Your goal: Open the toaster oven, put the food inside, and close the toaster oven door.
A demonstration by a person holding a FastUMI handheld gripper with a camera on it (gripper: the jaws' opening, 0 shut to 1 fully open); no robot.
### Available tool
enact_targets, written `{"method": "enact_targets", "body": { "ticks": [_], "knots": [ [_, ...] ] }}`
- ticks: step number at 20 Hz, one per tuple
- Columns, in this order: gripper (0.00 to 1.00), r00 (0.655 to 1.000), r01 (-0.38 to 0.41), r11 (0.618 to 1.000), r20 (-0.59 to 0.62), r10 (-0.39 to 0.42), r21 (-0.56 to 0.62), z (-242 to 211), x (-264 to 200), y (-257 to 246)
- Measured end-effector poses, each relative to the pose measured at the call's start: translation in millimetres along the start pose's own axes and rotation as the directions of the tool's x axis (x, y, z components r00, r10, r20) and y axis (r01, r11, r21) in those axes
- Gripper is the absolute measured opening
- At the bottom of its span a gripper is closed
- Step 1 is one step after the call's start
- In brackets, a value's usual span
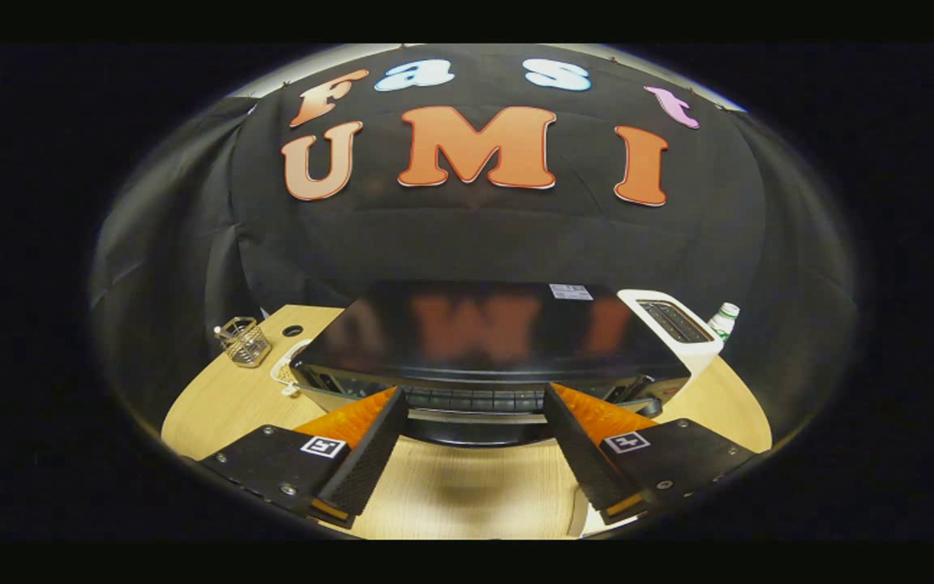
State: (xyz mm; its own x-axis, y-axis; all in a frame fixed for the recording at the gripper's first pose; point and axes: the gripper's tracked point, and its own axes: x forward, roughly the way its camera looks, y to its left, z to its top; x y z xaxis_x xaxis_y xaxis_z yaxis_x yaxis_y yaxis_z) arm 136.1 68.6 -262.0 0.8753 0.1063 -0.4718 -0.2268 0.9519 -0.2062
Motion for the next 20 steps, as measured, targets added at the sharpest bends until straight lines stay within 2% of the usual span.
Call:
{"method": "enact_targets", "body": {
  "ticks": [9, 20],
  "knots": [
    [1.0, 0.999, -0.002, 0.999, -0.055, 0.0, -0.043, -71.7, -49.1, 5.2],
    [1.0, 0.988, -0.032, 0.999, -0.153, 0.029, -0.021, -155.8, -53.5, 10.8]
  ]
}}
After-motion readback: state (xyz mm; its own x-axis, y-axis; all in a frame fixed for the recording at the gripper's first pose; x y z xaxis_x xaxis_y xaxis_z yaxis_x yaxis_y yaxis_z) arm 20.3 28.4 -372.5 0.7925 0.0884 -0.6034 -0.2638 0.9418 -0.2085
